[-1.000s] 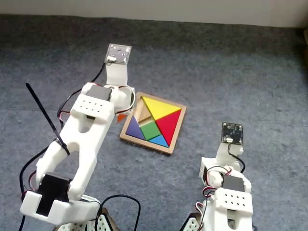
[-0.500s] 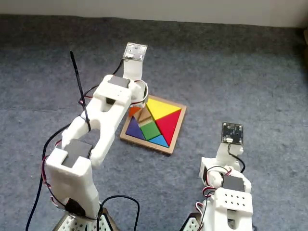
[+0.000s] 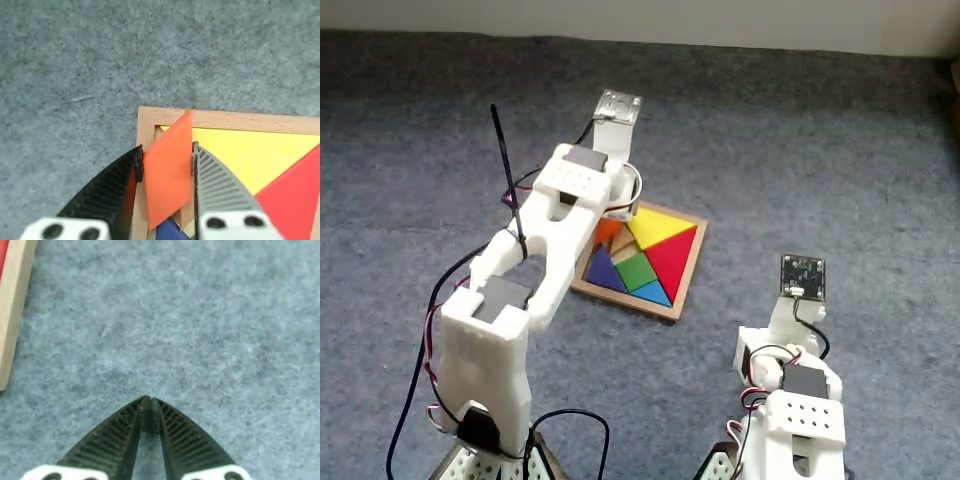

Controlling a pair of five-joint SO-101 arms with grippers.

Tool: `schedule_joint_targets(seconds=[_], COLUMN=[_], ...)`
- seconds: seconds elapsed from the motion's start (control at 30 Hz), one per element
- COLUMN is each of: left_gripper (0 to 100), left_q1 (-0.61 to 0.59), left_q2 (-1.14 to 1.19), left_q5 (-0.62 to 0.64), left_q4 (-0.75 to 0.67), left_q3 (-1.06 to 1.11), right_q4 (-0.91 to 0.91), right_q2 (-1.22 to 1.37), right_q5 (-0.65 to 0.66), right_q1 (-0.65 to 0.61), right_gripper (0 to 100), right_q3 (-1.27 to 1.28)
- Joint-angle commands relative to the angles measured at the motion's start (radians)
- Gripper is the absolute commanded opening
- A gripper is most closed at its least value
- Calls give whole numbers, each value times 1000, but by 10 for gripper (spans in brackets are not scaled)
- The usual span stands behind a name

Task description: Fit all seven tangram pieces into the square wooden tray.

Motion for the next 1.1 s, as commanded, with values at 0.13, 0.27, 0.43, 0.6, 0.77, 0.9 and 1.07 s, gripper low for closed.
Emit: schedule_joint_targets(seconds=[0.13, 0.27, 0.43, 0.6, 0.77, 0.9, 1.07], left_gripper=[200, 184, 181, 181, 181, 181, 184], left_q1=[35, 16, 15, 18, 22, 24, 54], left_q2=[-5, -5, -5, -15, -13, -12, -2], left_q5=[100, 98, 98, 97, 77, 28, -38], left_q4=[135, 135, 137, 183, 308, 370, 371], left_q3=[-71, -71, -71, -96, -203, -278, -255], right_q4=[-1, -1, 1, 1, 1, 1, 1], right_q2=[-16, -16, -16, -16, -16, -16, -16], right_q5=[11, 11, 11, 11, 11, 11, 11], right_q1=[16, 16, 16, 16, 16, 16, 16], right_gripper=[5, 5, 5, 5, 5, 5, 5], right_q3=[-8, -8, -8, -8, -8, -8, -8])
